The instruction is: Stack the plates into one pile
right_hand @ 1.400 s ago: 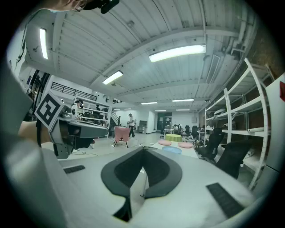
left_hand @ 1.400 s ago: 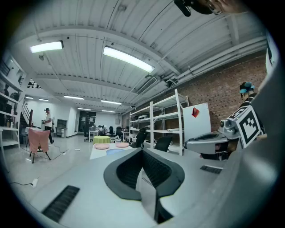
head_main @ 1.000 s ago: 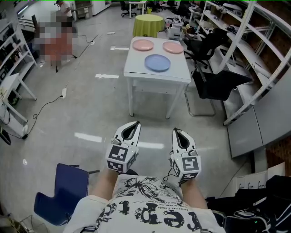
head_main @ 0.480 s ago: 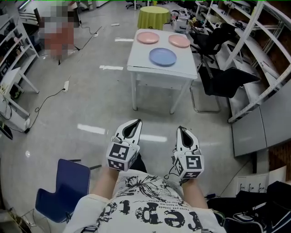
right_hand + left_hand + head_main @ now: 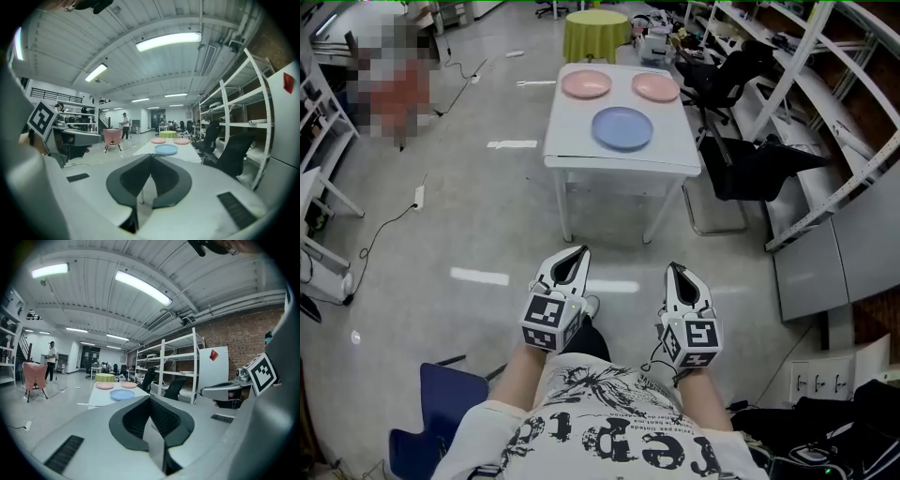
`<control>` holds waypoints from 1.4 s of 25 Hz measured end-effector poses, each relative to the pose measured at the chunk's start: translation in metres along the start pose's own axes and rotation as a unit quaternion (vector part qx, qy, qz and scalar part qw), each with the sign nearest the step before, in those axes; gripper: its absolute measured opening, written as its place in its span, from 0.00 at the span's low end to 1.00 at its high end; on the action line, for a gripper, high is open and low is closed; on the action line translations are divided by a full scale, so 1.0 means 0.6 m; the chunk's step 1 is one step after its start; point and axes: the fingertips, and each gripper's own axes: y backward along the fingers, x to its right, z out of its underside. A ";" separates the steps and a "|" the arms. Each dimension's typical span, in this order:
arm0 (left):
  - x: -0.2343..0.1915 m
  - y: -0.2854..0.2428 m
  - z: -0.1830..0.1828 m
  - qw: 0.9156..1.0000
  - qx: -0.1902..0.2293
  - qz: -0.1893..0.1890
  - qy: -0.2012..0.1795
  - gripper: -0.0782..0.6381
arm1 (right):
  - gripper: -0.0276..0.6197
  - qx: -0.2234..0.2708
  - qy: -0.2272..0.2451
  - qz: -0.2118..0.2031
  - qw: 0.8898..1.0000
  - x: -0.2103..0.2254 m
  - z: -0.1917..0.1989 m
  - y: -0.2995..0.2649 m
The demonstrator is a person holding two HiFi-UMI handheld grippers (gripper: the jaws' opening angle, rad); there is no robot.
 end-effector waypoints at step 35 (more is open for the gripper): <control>-0.479 -0.623 -0.135 0.999 -0.032 -0.018 0.019 0.13 | 0.05 -0.033 -0.022 0.004 0.999 0.214 -0.169 -0.769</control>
